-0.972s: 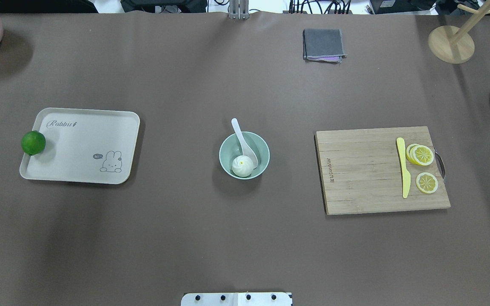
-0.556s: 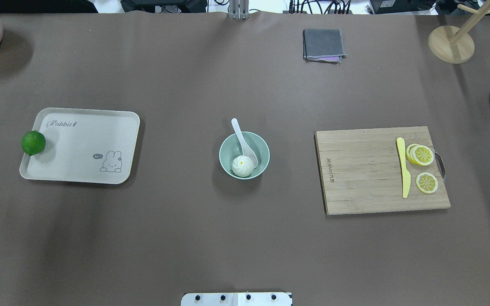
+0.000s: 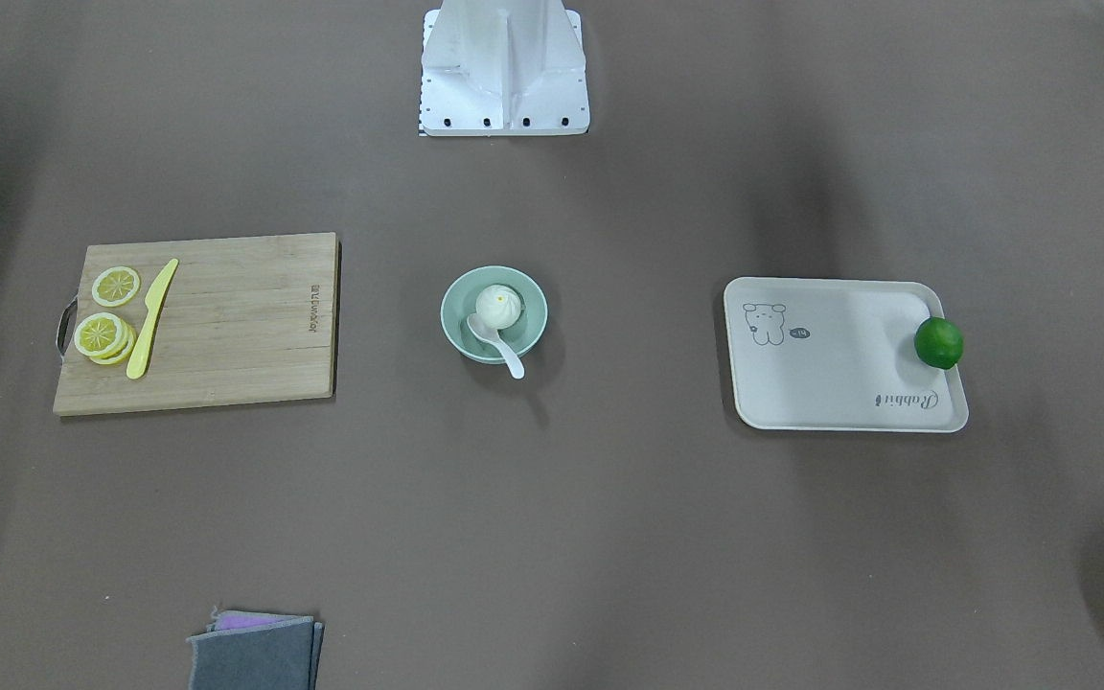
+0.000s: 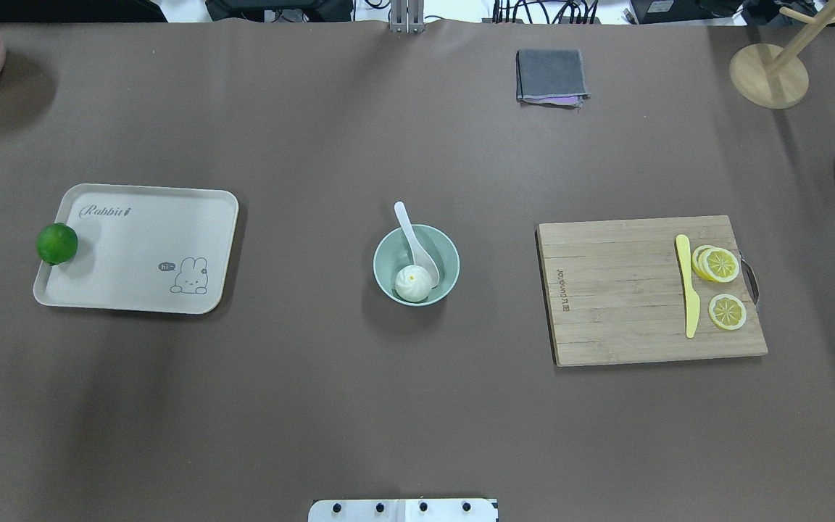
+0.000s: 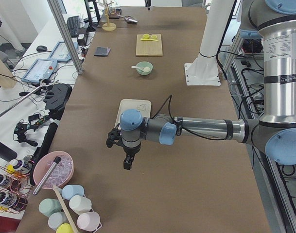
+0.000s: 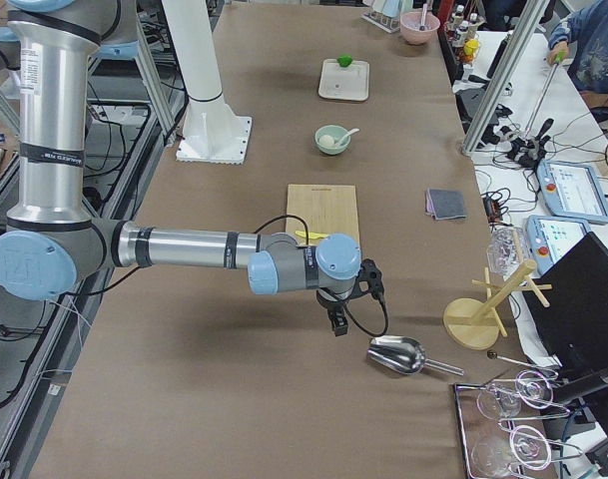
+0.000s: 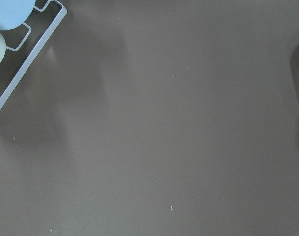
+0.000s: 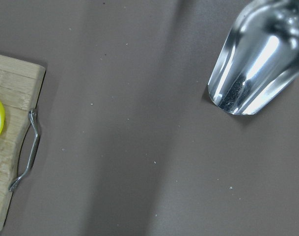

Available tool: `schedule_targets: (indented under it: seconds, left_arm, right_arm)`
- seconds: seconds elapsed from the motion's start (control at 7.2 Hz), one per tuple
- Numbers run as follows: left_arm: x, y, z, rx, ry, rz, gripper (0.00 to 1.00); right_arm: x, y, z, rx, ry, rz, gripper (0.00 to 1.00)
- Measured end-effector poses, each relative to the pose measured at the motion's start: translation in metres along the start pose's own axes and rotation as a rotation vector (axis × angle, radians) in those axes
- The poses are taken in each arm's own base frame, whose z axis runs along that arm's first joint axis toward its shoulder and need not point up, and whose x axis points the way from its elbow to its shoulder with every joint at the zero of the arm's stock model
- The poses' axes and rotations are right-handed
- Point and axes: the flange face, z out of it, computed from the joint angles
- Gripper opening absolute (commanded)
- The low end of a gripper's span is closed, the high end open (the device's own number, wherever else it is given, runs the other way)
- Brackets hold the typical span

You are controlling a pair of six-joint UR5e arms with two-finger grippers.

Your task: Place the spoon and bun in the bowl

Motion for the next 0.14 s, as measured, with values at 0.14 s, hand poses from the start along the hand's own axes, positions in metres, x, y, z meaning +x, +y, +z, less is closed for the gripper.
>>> schedule_targets:
  seconds: [0.14]
  left_arm:
    - [0.0009, -0.0007, -0.0007, 0.002, 0.000, 0.002, 0.98]
  right_arm:
    - [0.0011, -0.0015, -0.0020, 0.004, 0.003, 0.001, 1.00]
